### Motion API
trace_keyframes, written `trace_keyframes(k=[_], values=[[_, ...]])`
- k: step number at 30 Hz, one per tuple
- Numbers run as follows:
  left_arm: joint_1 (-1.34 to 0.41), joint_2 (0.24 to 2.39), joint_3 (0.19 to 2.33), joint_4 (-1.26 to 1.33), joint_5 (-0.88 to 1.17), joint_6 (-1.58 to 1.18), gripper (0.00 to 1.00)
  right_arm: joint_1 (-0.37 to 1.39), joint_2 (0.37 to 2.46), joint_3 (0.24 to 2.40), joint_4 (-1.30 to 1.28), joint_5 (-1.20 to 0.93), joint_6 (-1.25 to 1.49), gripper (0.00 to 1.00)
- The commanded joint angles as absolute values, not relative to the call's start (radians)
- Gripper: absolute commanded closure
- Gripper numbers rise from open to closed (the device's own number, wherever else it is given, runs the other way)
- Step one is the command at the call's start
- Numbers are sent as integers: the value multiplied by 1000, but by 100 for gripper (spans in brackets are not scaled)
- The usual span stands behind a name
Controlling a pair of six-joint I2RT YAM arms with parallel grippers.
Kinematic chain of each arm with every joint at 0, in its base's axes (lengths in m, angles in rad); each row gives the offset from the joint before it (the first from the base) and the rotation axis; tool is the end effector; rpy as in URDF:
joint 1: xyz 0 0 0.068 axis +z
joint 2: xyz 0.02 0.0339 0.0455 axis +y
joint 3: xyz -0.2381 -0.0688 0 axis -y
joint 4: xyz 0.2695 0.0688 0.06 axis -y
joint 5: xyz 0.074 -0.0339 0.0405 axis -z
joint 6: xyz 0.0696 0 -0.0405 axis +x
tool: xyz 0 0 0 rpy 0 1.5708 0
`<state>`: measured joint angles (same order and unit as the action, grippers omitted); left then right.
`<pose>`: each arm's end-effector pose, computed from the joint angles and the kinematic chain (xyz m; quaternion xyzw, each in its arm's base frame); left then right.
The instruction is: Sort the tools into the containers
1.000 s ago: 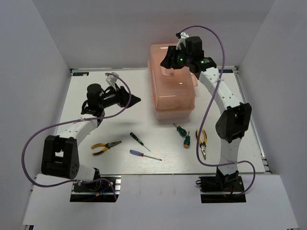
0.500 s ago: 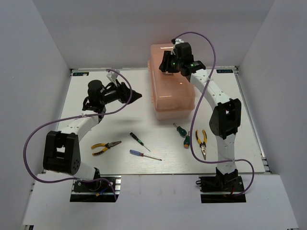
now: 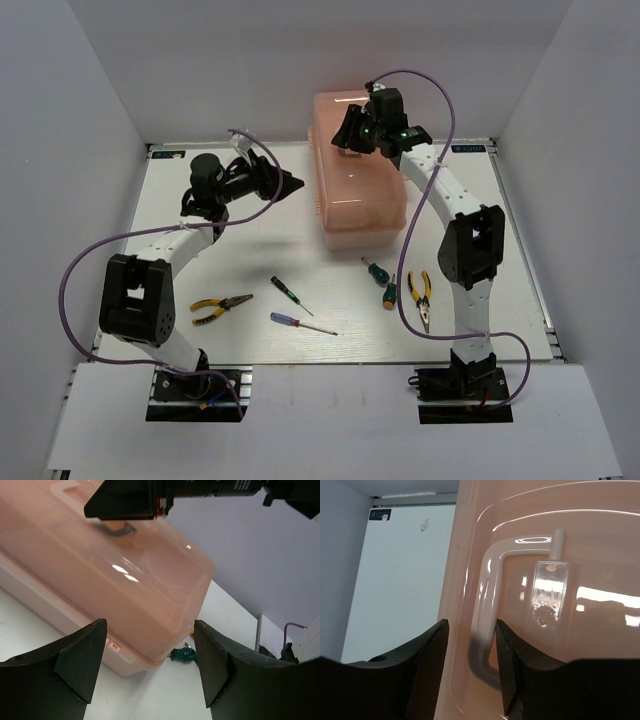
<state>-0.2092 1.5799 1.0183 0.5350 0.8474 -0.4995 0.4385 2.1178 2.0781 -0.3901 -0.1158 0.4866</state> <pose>0.3826 -0.1346 0.2557 0.1893 0.6877 -0.4969 0.4942 0.4906 0.2389 0.3065 -0.0110 0.8407 0.2842 0.4608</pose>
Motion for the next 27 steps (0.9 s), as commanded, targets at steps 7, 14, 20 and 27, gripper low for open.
trace_keyframes(k=[7, 14, 20, 27], values=[[-239, 1657, 1169, 598, 870, -520, 21, 428, 2109, 2089, -379, -248, 578, 56], [-268, 1767, 1287, 578, 870, -520, 22, 408, 2085, 2091, -357, -301, 598, 57], [-279, 1864, 1407, 551, 836, -520, 23, 393, 2077, 2082, -347, -330, 621, 57], [-331, 1963, 1564, 427, 779, -493, 25, 376, 2074, 2079, -333, -360, 652, 57]])
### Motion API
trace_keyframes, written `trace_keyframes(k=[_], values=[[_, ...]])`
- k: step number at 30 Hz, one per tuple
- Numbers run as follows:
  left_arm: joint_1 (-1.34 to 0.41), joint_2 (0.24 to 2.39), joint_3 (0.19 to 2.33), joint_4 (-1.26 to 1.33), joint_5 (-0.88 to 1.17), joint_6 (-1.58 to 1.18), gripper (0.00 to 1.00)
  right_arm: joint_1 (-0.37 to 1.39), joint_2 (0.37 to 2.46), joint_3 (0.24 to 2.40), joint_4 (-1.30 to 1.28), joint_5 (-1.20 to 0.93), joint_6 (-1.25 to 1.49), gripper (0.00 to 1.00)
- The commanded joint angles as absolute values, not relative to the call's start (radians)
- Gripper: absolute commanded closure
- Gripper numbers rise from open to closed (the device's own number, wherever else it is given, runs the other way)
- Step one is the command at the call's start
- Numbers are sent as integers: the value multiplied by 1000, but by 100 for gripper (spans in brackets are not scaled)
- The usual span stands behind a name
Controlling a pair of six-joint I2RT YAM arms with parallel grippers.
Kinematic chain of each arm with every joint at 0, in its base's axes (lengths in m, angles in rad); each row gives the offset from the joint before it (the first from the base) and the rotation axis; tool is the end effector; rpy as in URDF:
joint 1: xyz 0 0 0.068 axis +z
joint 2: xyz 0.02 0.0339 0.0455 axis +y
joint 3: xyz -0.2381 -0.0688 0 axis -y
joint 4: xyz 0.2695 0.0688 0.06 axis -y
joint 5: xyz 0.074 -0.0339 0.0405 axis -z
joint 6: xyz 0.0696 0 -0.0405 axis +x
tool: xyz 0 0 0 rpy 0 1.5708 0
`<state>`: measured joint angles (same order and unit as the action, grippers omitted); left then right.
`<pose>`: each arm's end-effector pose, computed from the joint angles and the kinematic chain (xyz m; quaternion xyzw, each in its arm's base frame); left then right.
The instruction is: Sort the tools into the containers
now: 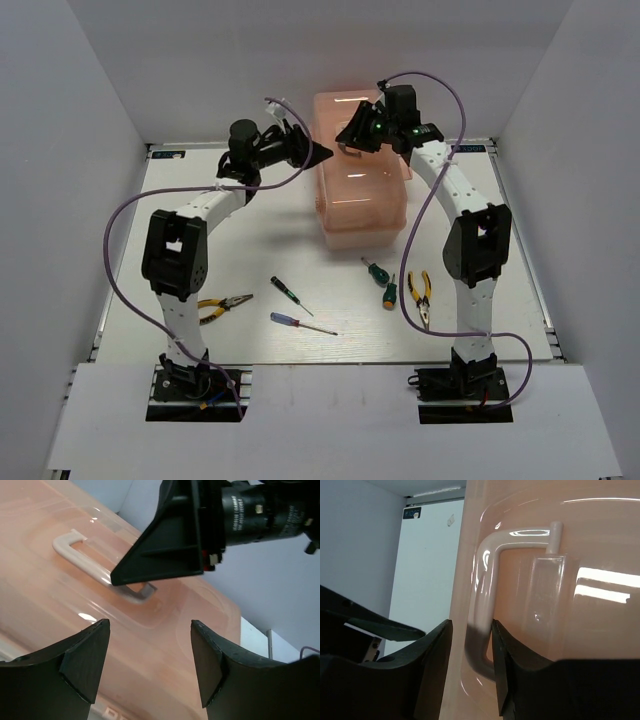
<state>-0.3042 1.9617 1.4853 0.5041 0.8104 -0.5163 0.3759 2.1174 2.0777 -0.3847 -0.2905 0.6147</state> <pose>0.4616 -0.1978 0.2667 0.2132 0.6671 -0.5148 0.4945 0.4984 0.2181 0.3082 0.0211 0.8348 0.3620 0.4143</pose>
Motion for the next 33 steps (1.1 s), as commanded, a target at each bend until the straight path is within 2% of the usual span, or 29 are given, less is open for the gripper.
trace_keyframes(k=[1, 6, 22, 28, 33], values=[[-331, 1974, 1583, 402, 752, -471, 25, 376, 2074, 2079, -333, -370, 658, 57], [-360, 2042, 1718, 208, 693, -425, 25, 364, 2074, 2071, -321, -387, 676, 57], [-434, 2164, 1974, -170, 453, -345, 25, 347, 2060, 2056, -293, -422, 706, 57], [-454, 2197, 2025, -202, 433, -345, 25, 331, 2052, 2046, -281, -433, 726, 57], [-463, 2216, 2054, -225, 411, -354, 31, 322, 2039, 2023, -281, -433, 718, 53]])
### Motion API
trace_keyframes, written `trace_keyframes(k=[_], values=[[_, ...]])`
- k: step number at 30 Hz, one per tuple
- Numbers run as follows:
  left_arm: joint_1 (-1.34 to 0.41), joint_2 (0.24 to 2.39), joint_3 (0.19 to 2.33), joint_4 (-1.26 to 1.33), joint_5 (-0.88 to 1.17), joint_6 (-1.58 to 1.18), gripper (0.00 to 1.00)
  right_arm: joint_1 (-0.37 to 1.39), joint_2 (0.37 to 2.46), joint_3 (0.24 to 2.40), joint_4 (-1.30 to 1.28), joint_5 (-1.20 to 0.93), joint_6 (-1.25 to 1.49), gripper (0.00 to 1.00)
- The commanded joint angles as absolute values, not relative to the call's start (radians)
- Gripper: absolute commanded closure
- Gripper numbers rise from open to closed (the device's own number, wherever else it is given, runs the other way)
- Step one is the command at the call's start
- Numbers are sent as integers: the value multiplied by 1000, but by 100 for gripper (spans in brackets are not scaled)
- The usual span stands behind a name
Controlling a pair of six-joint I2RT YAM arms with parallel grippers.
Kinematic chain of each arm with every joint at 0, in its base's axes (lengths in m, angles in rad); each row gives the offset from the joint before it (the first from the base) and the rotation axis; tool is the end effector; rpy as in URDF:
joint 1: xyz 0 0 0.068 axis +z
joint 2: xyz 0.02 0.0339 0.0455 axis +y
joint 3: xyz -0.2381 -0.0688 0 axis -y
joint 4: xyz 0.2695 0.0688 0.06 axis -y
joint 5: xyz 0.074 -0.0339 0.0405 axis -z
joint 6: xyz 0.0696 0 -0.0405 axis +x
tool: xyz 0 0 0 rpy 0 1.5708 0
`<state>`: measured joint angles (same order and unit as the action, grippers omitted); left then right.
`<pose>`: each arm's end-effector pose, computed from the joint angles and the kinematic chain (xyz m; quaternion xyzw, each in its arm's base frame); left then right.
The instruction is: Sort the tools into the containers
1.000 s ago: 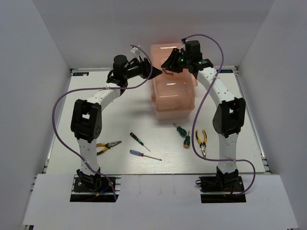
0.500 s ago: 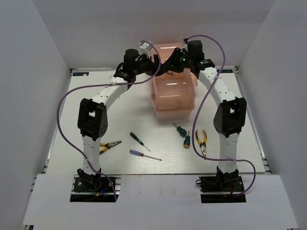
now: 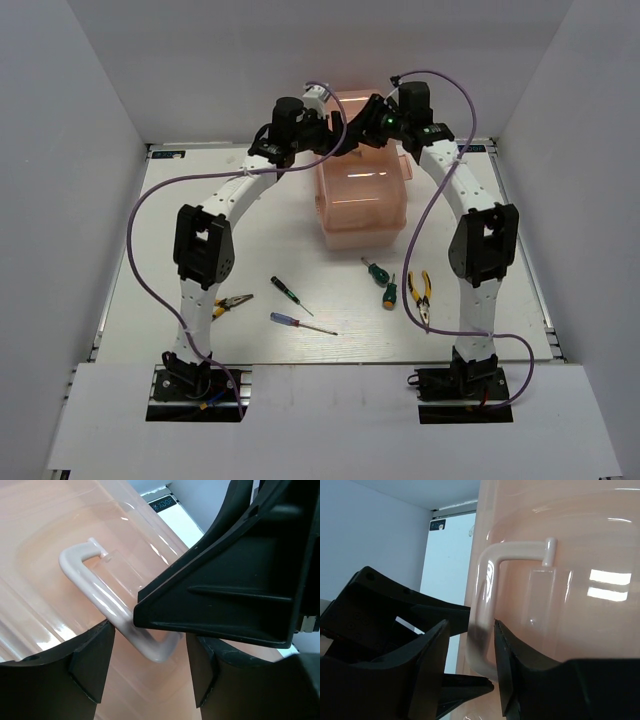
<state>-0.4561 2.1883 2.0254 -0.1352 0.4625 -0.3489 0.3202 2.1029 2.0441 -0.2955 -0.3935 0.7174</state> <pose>0.4925 -0.2762 0.2831 0.1779 0.7744 -0.3962 0.4600 0.5070 0.1963 0.3148 0.0493 0.8110 0.4172 0.4071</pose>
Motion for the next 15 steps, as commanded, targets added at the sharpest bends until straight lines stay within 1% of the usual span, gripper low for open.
trace_keyframes(k=[1, 3, 4, 6, 7, 10, 12, 14, 15], values=[[-463, 2217, 2054, -225, 411, -354, 31, 316, 2034, 2022, -281, -423, 712, 53], [-463, 2227, 2065, -235, 411, -354, 32, 304, 2020, 2023, -311, -399, 692, 53], [-463, 2227, 2065, -235, 402, -354, 32, 302, 2014, 2026, -324, -329, 645, 53], [-463, 2227, 2065, -235, 393, -354, 33, 287, 2005, 2049, -390, -267, 611, 53], [-463, 2227, 2065, -235, 384, -363, 35, 275, 1984, 2051, -400, -179, 563, 53], [-463, 2238, 2074, -244, 365, -376, 36, 238, 1950, 2043, -434, -97, 520, 53], [-463, 2238, 2083, -244, 353, -399, 36, 192, 1911, 1994, -413, -72, 493, 53], [-463, 2249, 2092, -244, 344, -428, 37, 152, 1878, 1956, -376, -99, 485, 53], [-463, 2258, 2092, -244, 344, -439, 37, 125, 1870, 1894, -364, -109, 486, 53]])
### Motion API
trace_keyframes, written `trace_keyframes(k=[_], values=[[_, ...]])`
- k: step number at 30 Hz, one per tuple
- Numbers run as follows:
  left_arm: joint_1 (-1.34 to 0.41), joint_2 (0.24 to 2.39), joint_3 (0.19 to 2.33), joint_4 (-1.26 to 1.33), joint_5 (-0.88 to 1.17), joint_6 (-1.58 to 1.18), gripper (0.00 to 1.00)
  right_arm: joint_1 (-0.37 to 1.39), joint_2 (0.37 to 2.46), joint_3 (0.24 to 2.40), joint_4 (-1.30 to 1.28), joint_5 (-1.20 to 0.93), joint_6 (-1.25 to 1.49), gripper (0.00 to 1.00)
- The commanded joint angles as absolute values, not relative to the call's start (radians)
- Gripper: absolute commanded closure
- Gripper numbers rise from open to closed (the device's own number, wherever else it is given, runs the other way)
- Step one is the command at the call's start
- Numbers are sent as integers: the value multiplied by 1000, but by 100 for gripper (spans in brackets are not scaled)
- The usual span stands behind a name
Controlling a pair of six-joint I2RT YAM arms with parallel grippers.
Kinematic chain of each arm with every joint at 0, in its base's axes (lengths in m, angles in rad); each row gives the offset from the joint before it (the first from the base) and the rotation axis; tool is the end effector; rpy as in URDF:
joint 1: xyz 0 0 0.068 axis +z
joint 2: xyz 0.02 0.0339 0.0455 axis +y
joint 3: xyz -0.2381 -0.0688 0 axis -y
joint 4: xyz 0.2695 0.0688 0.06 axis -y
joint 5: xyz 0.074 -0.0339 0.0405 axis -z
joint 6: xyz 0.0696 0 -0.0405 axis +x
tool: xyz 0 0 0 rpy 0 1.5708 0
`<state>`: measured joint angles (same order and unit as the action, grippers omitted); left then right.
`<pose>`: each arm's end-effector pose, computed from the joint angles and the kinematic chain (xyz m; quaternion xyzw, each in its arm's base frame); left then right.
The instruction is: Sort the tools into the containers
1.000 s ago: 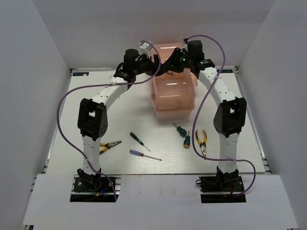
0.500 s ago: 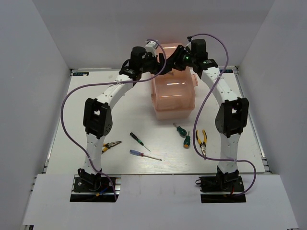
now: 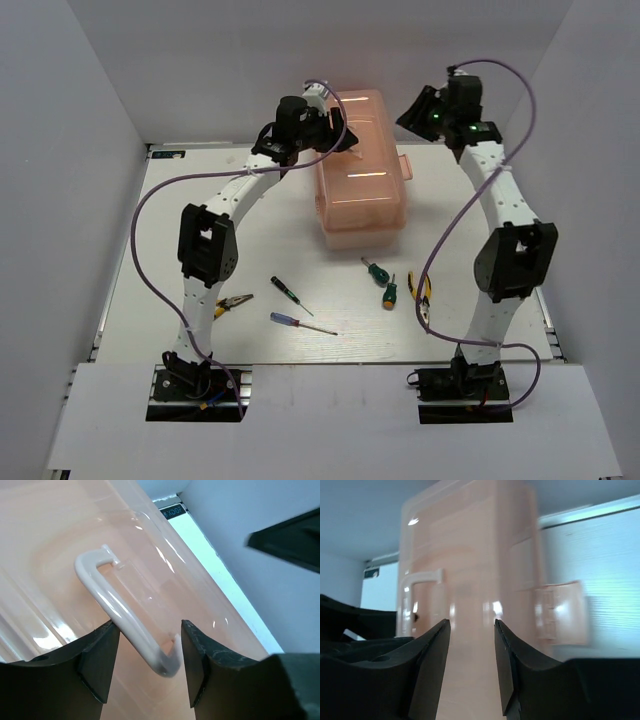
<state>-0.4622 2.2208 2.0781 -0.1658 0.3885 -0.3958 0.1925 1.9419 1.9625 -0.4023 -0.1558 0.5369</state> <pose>0.4996 -0.2783 0.2821 0.1401 0.7879 -0.3826 0.4617 0.4956 0.1076 0.3478 0.0986 0.8211 0.2594 0.4987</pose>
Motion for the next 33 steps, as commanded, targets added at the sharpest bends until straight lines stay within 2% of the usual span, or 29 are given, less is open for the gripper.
trace_keyframes(k=[1, 5, 10, 13, 24, 33], values=[[-463, 2267, 2101, -244, 344, -448, 37, 112, 1862, 1870, -351, -127, 483, 53], [-463, 2289, 2140, -244, 344, -474, 38, 42, 1865, 1767, -304, -329, 442, 53], [-463, 2319, 2180, -264, 354, -506, 41, -23, 1983, 1772, -295, -602, 379, 48], [-463, 2319, 2180, -274, 354, -506, 41, -38, 2034, 1778, -250, -684, 350, 46], [-463, 2310, 2157, -275, 373, -497, 42, -46, 2114, 1767, -241, -586, 311, 43], [-463, 2310, 2157, -275, 382, -497, 47, -48, 2194, 1772, -232, -572, 325, 43]])
